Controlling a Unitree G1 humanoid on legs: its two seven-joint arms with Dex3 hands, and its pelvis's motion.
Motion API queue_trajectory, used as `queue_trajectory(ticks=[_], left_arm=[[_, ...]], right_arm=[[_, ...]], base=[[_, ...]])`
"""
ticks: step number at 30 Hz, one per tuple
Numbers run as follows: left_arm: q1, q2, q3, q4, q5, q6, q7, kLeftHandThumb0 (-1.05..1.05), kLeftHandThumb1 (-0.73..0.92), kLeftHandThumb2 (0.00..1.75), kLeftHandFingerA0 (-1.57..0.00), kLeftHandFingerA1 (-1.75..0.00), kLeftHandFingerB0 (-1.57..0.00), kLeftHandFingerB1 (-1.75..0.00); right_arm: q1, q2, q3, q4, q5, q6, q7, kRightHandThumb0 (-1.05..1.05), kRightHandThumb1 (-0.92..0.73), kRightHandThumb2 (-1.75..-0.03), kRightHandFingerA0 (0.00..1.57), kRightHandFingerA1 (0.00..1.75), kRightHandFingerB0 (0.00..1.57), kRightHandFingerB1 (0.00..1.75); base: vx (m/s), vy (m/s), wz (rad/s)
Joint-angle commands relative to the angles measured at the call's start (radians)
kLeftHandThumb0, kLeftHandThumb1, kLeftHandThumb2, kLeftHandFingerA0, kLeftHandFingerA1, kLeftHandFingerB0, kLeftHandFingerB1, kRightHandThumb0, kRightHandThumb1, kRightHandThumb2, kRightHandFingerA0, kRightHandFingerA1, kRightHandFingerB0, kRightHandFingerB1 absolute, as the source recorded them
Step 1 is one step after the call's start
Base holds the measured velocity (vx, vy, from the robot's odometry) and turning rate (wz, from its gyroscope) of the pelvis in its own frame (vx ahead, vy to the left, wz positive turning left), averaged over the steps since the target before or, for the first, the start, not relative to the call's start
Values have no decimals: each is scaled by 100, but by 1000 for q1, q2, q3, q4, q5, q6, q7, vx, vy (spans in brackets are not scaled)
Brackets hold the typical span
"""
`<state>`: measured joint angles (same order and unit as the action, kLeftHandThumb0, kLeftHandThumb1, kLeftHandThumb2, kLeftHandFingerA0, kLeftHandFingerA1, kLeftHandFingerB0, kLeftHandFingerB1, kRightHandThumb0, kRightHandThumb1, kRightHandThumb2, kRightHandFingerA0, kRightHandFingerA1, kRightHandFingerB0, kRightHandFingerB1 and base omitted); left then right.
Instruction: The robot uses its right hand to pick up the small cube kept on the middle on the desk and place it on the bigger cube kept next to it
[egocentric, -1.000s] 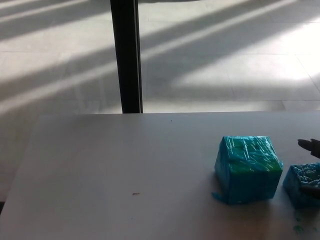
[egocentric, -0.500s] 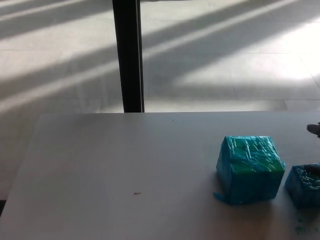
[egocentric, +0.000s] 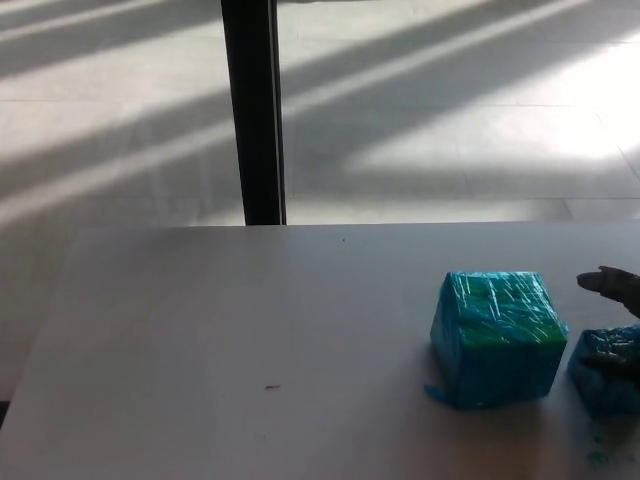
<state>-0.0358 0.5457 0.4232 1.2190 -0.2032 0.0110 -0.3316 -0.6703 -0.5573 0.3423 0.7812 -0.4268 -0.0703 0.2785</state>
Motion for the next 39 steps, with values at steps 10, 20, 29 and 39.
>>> queue_trajectory(ticks=[10,20,29,39], left_arm=[[-11,24,5,17,-7,11,5,-87,77,64,-42,-38,-30,-30],[-20,26,0,7,-8,14,-12,-85,62,99,-31,-48,-22,-44],[-21,29,-13,6,3,11,3,-86,79,65,-43,-38,-31,-30],[-13,27,-4,11,-11,10,-2,-86,79,65,-41,-38,-31,-31]], right_arm=[[-83,-56,147,28,-103,111,329,-78,-46,-84,7,35,0,12],[-154,-53,271,45,-160,122,490,-48,-28,-69,0,33,0,19],[-119,-78,340,4,-225,78,408,-17,-46,-56,10,61,8,25],[5,-121,386,-96,-427,218,39,-30,-73,-67,62,153,12,22]], base=[[0,0,0],[0,0,0],[0,0,0],[0,0,0]])
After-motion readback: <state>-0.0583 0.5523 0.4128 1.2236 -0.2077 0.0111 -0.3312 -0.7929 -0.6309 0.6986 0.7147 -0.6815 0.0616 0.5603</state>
